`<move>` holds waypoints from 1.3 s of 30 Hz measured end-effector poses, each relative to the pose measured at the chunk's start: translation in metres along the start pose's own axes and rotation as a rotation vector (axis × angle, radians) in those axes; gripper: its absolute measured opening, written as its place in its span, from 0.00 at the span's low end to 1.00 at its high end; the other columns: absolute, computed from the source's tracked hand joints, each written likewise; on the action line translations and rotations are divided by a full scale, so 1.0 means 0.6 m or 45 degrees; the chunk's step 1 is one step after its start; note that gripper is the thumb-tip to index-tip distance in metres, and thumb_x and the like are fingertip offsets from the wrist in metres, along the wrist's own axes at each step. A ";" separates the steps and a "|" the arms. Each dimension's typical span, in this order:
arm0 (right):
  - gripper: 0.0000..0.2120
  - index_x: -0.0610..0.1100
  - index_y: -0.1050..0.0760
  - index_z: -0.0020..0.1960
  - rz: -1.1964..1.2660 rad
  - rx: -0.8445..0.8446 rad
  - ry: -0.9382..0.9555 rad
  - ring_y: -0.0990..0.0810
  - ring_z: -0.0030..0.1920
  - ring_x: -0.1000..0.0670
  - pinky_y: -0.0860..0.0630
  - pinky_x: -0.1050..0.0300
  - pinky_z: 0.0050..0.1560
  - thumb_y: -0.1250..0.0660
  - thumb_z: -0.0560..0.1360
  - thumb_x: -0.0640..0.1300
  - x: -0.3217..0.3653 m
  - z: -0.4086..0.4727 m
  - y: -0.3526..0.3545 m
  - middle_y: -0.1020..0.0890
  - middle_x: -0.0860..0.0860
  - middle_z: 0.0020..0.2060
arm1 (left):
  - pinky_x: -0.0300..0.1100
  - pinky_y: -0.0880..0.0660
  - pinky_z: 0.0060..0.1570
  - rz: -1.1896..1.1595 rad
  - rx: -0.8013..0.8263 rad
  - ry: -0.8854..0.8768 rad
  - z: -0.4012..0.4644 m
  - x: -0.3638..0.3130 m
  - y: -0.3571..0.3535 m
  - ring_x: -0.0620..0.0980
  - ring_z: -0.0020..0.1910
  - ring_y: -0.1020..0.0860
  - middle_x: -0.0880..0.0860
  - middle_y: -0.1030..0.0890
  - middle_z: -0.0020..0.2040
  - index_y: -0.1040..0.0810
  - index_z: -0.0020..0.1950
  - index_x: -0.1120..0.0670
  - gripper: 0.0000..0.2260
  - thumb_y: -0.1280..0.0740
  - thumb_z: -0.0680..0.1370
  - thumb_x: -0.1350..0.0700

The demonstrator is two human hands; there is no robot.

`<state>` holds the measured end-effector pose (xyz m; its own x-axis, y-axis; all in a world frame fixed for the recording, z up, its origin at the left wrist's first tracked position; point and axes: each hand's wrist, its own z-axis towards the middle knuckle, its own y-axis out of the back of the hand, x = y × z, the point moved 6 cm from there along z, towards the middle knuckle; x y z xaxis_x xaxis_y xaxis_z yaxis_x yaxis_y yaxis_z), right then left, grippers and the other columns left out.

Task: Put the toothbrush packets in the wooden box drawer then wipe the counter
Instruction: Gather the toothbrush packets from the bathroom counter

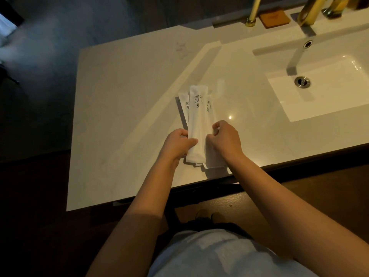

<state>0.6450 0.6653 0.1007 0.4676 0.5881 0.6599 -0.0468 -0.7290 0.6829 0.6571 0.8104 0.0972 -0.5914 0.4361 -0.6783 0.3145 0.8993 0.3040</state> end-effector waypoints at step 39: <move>0.16 0.43 0.27 0.53 0.596 0.263 -0.227 0.24 0.47 0.47 0.28 0.60 0.35 0.27 0.68 0.45 -0.025 -0.031 0.047 0.24 0.48 0.47 | 0.59 0.28 0.62 -0.990 0.597 0.053 -0.037 0.022 -0.056 0.58 0.64 0.26 0.58 0.24 0.57 0.27 0.57 0.56 0.08 0.38 0.78 0.60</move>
<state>0.6203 0.6425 0.1157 0.5816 0.1284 0.8033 -0.1197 -0.9632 0.2407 0.6223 0.7867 0.0926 -0.7865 -0.2787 -0.5512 0.0805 0.8386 -0.5388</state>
